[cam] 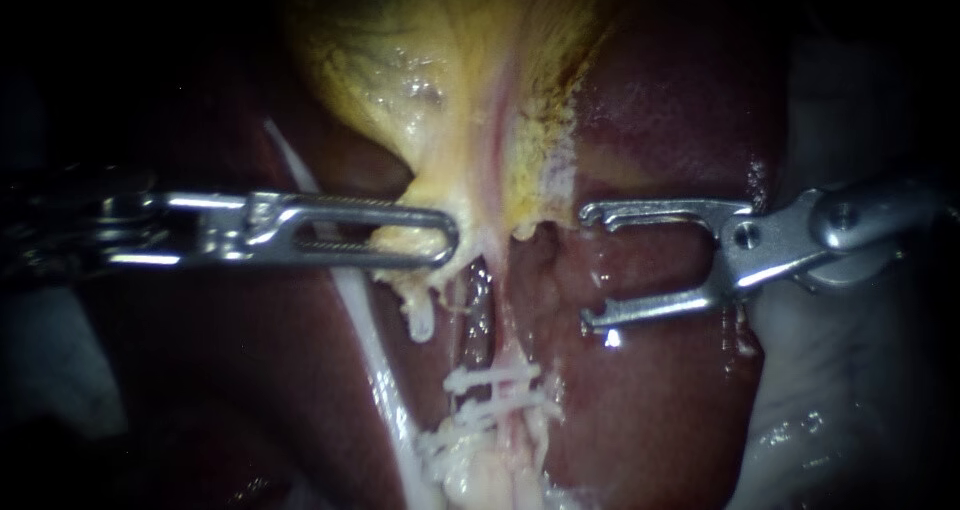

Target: Going back second clip right tube

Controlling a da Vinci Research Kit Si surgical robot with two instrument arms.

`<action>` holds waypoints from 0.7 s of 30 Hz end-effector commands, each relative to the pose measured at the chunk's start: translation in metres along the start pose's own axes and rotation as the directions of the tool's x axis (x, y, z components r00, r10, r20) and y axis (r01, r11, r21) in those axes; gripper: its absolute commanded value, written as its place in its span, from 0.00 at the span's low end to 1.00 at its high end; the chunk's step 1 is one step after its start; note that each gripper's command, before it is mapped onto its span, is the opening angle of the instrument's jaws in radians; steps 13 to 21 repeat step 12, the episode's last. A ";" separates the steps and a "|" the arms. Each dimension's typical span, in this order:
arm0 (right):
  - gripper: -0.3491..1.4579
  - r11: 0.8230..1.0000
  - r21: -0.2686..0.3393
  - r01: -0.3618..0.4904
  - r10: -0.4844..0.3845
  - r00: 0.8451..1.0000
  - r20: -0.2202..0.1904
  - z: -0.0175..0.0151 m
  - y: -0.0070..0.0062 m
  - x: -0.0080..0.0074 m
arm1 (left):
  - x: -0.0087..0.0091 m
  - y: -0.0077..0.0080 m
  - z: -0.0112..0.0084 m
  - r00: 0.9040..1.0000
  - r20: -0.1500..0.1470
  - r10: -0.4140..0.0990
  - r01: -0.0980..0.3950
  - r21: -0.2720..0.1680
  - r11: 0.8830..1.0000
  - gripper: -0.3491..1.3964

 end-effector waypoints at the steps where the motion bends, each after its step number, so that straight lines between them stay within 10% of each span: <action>1: 0.47 1.000 0.000 -0.001 0.001 1.000 -0.001 -0.0001 -0.0001 0.0000 | 0.0004 0.0001 0.0001 1.000 -0.008 0.004 -0.004 -0.004 1.000 0.00; 21: 0.47 1.000 -0.002 0.001 -0.001 1.000 -0.007 -0.0002 0.0001 0.0005 | 0.0010 -0.0004 0.0003 1.000 -0.021 0.001 -0.001 -0.002 1.000 0.00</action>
